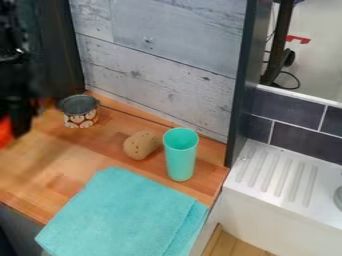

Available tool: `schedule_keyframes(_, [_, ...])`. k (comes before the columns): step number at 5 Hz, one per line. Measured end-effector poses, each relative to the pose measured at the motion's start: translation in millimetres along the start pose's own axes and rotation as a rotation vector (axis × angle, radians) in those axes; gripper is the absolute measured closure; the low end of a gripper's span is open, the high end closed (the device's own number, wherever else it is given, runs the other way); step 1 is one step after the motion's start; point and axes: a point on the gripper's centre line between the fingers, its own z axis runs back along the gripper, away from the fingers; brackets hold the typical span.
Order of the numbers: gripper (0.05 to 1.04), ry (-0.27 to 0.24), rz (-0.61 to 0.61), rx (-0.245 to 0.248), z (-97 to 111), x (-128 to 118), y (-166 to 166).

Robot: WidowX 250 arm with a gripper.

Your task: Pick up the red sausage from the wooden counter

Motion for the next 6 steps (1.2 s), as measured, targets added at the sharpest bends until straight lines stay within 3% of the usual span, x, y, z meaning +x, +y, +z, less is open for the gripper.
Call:
schedule_keyframes(2, [0.53,0.051,0.058,0.004,-23.3,7.8,36.4])
schedule_keyframes(4, [0.53,0.116,0.067,-0.002,-55.5,23.1,42.8])
schedule_keyframes(6, [0.53,0.138,0.081,0.014,-65.9,33.5,44.5])
